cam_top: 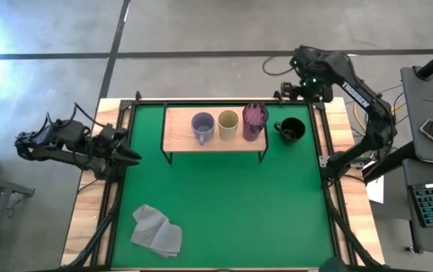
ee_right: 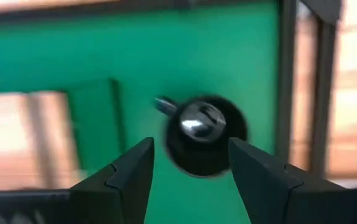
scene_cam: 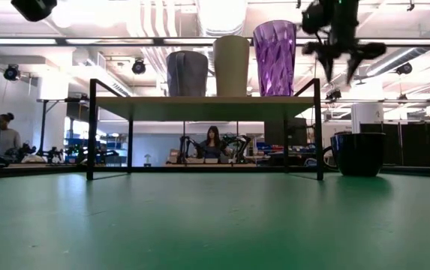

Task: Stack small to large cups/mugs on shelf
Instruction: Put the black mug on the shelf

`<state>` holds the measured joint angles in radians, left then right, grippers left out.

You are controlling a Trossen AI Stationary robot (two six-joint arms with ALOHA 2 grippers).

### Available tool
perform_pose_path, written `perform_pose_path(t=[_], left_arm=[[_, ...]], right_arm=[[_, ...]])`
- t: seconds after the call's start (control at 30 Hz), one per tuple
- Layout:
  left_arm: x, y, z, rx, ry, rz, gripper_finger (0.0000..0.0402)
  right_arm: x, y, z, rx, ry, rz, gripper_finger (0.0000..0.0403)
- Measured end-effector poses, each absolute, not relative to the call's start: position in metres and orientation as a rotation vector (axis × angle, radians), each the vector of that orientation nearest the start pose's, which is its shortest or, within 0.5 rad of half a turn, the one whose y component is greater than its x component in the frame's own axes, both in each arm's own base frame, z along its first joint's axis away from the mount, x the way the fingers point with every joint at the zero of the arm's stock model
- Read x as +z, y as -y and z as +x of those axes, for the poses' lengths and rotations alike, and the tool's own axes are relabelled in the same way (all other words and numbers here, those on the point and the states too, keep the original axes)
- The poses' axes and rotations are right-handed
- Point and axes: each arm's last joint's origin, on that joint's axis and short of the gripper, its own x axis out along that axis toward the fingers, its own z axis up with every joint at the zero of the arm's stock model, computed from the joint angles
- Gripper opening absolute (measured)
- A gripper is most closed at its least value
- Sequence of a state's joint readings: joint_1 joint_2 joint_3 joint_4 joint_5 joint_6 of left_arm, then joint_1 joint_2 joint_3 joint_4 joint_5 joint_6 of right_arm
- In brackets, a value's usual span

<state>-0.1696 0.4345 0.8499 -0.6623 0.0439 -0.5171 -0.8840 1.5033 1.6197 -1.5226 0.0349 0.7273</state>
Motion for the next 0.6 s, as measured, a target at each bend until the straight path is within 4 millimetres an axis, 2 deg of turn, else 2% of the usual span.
perform_pose_path(t=[0.13, 0.33, 0.47, 0.6], left_arm=[[0.34, 0.013, 0.072, -0.109, -0.291, -0.501, 0.0089], [0.327, 0.012, 0.072, -0.067, -0.302, -0.539, 0.0089], [0.322, 0.011, 0.071, -0.064, -0.301, -0.542, 0.0089], [0.319, 0.011, 0.07, -0.067, -0.287, -0.544, 0.0089]], right_arm=[[0.332, 0.192, 0.155, -1.282, -1.165, 1.166, 0.0198], [0.301, 0.178, 0.143, -1.3, -1.274, 1.19, 0.0198], [0.289, 0.164, 0.132, -1.316, -1.242, 1.236, 0.0198], [0.281, 0.15, 0.123, -1.312, -1.078, 1.323, 0.0198]])
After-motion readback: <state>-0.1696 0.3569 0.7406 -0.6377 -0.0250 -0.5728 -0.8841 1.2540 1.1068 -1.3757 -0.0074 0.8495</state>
